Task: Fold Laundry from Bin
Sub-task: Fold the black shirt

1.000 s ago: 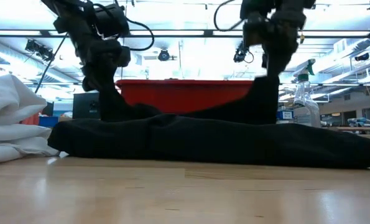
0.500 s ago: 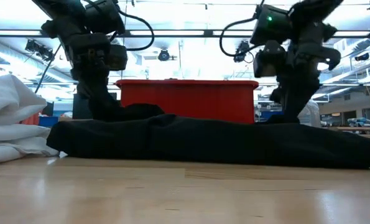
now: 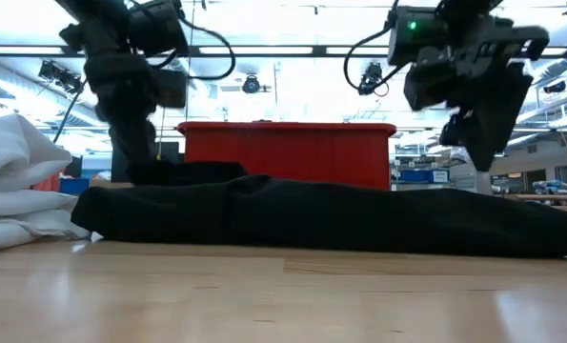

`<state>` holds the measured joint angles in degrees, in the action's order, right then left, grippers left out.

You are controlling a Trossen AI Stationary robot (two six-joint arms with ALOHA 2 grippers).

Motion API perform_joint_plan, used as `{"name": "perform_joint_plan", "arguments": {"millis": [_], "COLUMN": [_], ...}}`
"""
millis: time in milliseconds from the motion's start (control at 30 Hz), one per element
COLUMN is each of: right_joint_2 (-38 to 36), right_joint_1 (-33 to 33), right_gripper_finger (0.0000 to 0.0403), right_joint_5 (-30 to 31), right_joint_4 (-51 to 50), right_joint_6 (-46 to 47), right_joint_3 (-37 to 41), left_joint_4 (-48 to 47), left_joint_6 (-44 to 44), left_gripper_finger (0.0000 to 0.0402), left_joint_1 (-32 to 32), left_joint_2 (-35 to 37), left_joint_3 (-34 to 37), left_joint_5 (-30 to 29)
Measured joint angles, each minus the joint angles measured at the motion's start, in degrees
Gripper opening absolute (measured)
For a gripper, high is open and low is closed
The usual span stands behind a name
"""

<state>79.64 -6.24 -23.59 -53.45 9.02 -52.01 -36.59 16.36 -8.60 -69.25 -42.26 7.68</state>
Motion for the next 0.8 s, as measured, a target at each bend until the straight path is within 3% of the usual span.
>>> {"name": "perform_joint_plan", "arguments": {"millis": [133, 400, 600, 800], "right_joint_2": [-2.3, -3.8, -4.0, -4.0], "right_joint_1": [0.0, -0.8, 6.9, 14.0], "right_gripper_finger": [0.0206, 0.0186, 0.0165, 0.016], "right_joint_5": [2.3, 3.4, 8.4, 10.6], "right_joint_4": [-0.2, 17.3, 17.2, 20.5], "right_joint_6": [0.6, 7.7, 11.9, 16.2], "right_joint_3": [-0.1, 9.1, 9.9, 9.9], "left_joint_4": [-0.8, 6.8, 5.2, 1.4], "left_joint_6": [-2.5, 5.8, 10.9, 19.5], "left_gripper_finger": [0.0258, 0.0251, 0.0223, 0.0194], "left_joint_1": [0.0, 3.3, 13.3, 19.4], "left_joint_2": [0.0, -1.0, -0.9, -2.4], "left_joint_3": [-3.6, -4.6, -4.6, -4.6], "left_joint_5": [-0.6, -1.1, -6.5, -6.9]}}
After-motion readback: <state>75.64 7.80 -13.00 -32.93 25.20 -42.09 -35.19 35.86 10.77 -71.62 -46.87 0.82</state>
